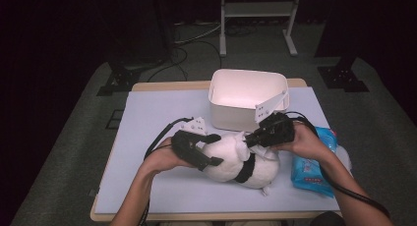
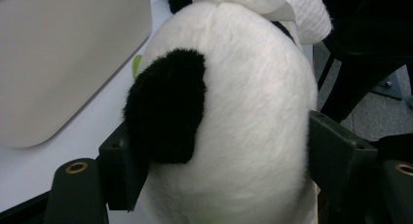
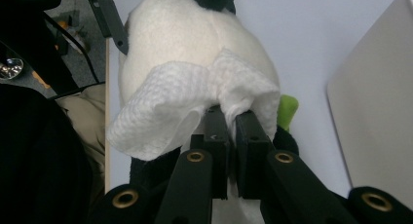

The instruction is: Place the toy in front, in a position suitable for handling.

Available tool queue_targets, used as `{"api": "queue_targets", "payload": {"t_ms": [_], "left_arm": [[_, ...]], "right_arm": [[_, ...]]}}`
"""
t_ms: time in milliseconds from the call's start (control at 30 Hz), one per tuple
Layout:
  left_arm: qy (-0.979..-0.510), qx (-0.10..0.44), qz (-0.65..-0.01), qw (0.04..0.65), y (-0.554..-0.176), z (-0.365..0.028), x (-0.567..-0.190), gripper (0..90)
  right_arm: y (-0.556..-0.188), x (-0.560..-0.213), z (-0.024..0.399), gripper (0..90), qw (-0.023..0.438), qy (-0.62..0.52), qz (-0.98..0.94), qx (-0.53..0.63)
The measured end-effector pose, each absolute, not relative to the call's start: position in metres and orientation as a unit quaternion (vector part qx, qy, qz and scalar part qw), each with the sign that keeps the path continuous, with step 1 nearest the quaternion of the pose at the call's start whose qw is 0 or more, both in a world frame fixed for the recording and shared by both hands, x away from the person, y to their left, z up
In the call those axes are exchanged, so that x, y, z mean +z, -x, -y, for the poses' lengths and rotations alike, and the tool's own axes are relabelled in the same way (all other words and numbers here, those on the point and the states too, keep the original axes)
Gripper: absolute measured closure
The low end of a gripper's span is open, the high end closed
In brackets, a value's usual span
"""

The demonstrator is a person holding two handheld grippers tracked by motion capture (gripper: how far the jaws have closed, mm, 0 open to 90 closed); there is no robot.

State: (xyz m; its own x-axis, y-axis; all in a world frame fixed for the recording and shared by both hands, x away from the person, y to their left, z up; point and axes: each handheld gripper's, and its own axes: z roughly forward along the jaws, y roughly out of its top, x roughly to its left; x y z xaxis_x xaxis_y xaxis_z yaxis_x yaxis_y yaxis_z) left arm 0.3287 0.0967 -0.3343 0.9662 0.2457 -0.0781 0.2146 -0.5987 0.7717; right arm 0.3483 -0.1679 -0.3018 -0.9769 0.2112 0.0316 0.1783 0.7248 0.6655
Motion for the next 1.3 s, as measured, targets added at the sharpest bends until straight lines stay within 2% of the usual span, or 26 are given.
{"api": "queue_targets", "payload": {"t_ms": [533, 1300], "left_arm": [[-0.896, 0.024, -0.119, 0.427, -0.327, -0.096, -0.334, 26.3], [-0.896, 0.026, -0.109, 0.429, -0.327, -0.105, -0.340, 26.3]], "right_arm": [[-0.353, -0.281, 0.141, 84.9, 0.025, -0.079, -0.930, 0.358], [-0.369, -0.321, 0.222, 84.8, 0.022, -0.185, -0.917, 0.352]]}}
